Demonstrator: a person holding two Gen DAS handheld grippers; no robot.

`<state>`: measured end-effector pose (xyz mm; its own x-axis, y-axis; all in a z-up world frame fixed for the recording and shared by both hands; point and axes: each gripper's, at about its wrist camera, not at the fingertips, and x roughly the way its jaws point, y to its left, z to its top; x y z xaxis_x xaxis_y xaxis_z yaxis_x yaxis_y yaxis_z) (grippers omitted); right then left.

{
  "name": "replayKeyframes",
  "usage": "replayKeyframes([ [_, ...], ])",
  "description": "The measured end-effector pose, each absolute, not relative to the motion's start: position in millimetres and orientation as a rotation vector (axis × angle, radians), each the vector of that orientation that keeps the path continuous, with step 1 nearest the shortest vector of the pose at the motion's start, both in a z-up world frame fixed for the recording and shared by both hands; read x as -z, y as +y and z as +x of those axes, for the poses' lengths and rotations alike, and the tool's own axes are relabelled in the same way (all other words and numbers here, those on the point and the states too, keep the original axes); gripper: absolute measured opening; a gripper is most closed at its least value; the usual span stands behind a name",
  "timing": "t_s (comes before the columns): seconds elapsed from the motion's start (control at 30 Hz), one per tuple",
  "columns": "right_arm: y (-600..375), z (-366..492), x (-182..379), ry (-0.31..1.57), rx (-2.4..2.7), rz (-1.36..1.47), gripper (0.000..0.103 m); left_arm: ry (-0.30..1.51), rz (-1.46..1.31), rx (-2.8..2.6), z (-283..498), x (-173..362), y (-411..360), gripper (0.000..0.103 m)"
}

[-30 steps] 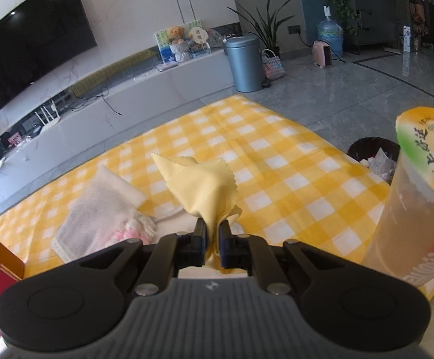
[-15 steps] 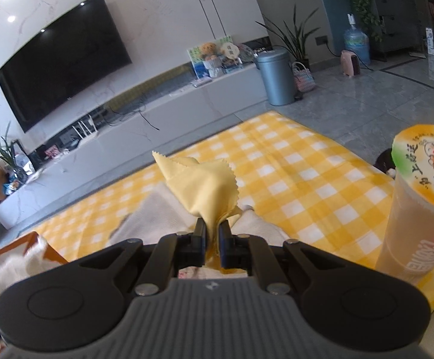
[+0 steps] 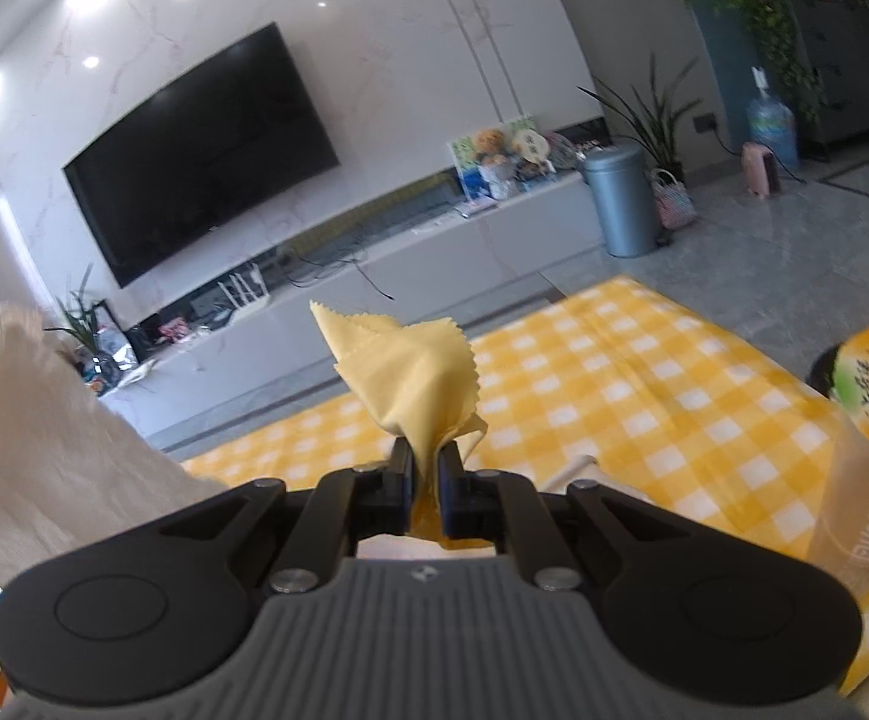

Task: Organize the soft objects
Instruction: 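Lift the white cloth with the left tool while the right tool lifts the yellow cloth, then carry both cloths over the white box while the left tool opens to drop the white cloth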

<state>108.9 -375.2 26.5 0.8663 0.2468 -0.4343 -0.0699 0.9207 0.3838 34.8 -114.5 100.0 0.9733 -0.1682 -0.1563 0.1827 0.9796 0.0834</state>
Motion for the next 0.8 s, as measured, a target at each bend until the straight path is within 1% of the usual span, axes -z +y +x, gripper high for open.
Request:
replayKeyframes([
  [0.2, -349.9, 94.2, -47.7, 0.454, -0.240, 0.343, 0.006, 0.128, 0.100, 0.187, 24.7, -133.1, -90.9, 0.004],
  [0.43, -298.8, 65.3, -92.5, 0.389, -0.373, 0.271, 0.006, 0.107, 0.127, 0.089, 22.0, -165.0, -64.0, 0.004],
  [0.63, -243.3, 55.1, -118.8, 0.372, -0.486, 0.205, 0.006, 0.116, 0.077, 0.001, 19.6, -178.4, -25.6, 0.004],
  [0.8, -205.1, 59.1, -123.0, 0.379, -0.538, 0.193, 0.006, 0.135, 0.048, -0.082, 19.0, -177.7, 16.6, 0.004],
])
